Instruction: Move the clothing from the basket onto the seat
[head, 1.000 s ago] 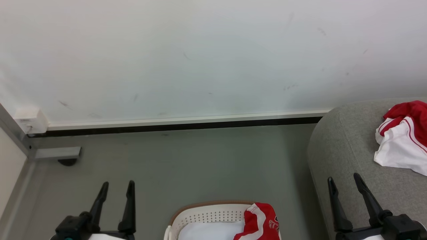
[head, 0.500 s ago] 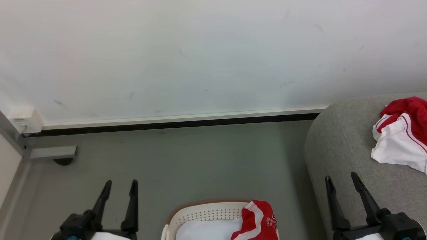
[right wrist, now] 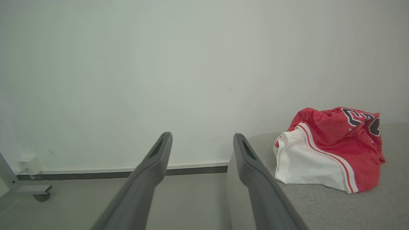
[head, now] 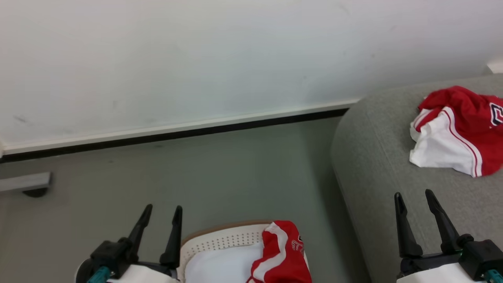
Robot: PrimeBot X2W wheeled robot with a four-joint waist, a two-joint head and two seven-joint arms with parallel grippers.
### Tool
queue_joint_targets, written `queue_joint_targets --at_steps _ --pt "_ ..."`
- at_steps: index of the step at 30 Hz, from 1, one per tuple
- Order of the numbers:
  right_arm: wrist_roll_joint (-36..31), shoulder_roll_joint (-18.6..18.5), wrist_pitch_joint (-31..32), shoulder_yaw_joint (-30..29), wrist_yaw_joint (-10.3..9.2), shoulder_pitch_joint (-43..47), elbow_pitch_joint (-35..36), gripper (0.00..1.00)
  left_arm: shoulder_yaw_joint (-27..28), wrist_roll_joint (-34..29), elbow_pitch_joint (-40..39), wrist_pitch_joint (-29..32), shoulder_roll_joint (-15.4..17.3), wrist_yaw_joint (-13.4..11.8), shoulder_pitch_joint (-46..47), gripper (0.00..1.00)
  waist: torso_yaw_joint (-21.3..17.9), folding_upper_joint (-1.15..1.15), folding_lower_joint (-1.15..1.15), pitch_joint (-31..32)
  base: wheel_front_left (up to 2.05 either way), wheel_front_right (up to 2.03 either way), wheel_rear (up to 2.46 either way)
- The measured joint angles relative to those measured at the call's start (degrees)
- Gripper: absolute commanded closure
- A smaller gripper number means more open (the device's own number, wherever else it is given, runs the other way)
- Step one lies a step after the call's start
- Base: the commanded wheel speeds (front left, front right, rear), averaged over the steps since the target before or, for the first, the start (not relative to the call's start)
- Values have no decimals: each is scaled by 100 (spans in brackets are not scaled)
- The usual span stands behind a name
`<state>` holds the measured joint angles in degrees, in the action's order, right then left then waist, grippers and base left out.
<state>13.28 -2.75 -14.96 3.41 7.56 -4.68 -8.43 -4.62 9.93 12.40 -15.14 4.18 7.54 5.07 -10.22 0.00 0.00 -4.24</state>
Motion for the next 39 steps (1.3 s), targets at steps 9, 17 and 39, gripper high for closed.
queue_joint_targets --at_steps 9,17,39 --pt "140 3 0 -87 -1 -128 57 0 -546 166 281 0 264 0 370 0 -590 0 0 -488 0 0 0" --pt "361 1 0 -127 0 -225 190 0 -1016 283 701 0 519 0 681 0 -1105 0 1 -926 0 0 0" --pt "477 -1 1 -575 -1 -1048 700 0 -4934 2395 2435 1874 2034 -1 2632 0 -1740 0 1 -2754 0 0 0"
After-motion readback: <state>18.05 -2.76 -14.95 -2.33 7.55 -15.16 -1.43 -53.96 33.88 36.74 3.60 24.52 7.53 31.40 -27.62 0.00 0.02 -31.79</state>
